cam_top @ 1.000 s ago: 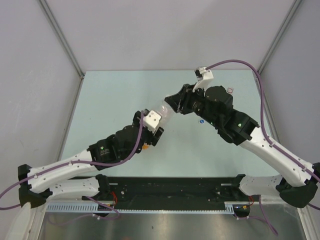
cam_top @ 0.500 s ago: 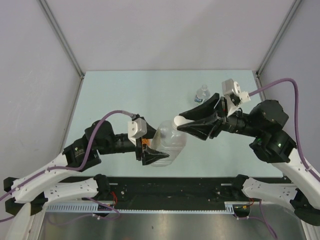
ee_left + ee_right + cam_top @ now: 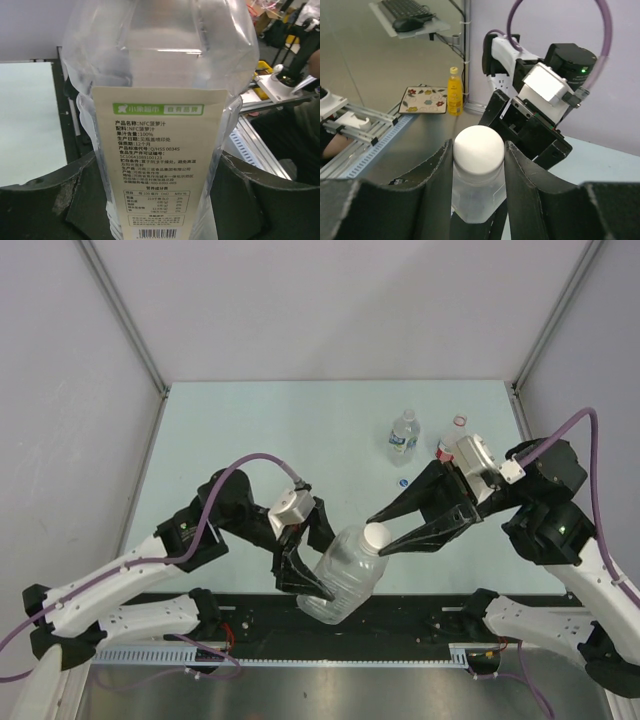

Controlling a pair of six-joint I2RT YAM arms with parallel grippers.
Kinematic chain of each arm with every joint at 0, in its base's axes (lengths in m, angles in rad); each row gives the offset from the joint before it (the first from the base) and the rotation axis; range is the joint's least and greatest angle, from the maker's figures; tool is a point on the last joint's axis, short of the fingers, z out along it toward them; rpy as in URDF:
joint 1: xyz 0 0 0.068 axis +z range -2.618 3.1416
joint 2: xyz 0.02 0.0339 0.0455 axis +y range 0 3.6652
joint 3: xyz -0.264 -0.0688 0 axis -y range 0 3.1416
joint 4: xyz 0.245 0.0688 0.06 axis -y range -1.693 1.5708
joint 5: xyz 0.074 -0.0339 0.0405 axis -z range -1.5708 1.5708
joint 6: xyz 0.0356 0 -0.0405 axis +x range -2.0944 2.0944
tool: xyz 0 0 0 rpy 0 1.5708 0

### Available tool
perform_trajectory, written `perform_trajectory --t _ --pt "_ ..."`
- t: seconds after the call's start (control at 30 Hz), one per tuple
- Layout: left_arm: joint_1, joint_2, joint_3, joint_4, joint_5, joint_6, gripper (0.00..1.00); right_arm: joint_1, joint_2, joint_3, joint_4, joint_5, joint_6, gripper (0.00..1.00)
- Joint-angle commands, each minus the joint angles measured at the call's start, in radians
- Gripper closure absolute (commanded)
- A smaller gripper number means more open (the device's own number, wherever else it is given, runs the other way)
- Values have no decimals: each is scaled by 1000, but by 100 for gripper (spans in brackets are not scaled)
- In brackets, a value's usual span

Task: Unscrew the bottle caps

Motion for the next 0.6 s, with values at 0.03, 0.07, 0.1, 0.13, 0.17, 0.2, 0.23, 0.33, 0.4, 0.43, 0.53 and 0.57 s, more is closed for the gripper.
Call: perform_trajectory --t 0.03,0.07,0.1,0.13,0.17,0.2,0.23,0.33,0.4,0.43,0.53,0.57 --pt "9 -7 32 307 126 -81 100 -34 13 -30 -97 -238 -28 100" --pt "9 -3 29 317 131 -86 100 -35 12 -30 -97 -246 -28 100" --pt "9 0 26 322 136 -92 100 -35 12 -30 -97 -258 -28 100" --pt "9 1 26 322 139 -92 100 -35 15 -30 -95 -263 -28 100" --pt "9 1 25 324 139 -94 100 -35 15 -30 -94 -275 -28 100" --pt "9 0 23 325 140 -92 100 -34 15 -30 -91 -278 -25 100" --pt "9 0 22 322 140 -92 100 -35 15 -30 -88 -283 -26 100" --pt "9 -5 23 289 131 -71 100 -35 15 -30 -83 -286 -23 100" --pt "10 -10 31 253 111 -30 100 -41 15 -30 -86 -261 -11 100" --pt "10 -11 34 209 82 -13 100 -46 13 -30 -88 -240 -3 96" --pt "15 -20 54 87 -22 69 100 -84 3 -28 -77 -143 39 62" --pt "17 -23 62 62 -47 90 100 -109 0 -28 -71 -99 55 53"
